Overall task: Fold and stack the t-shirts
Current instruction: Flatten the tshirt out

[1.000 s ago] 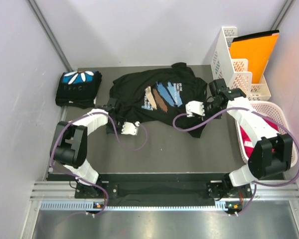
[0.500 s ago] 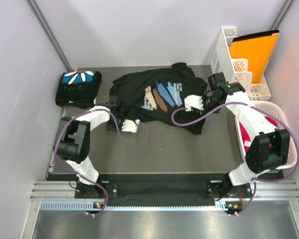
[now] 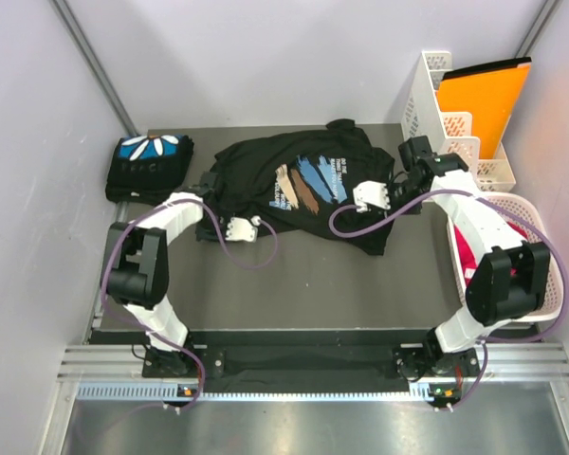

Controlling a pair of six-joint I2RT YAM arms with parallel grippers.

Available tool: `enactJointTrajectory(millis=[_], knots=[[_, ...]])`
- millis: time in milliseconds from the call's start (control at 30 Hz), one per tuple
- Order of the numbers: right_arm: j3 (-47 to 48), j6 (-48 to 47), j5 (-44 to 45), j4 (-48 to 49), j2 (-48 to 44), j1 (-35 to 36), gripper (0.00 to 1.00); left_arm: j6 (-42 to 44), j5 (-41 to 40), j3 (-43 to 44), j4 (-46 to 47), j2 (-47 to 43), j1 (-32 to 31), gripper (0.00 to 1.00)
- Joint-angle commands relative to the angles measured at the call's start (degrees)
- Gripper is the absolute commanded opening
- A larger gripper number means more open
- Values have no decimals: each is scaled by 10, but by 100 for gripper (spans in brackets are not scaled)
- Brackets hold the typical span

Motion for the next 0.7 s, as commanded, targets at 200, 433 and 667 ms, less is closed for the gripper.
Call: enactJointTrajectory(millis=[200,433,667], knots=[[-30,-18,-59,-36,0,98,0,83,-14,32,-138,-111,45,0],[-79,-1,32,44,-25,107,2,65,2,17,-131,-135,48,0],[-74,35,101,118,-33,14,0,57,30,-7,-116,-161,46,0]])
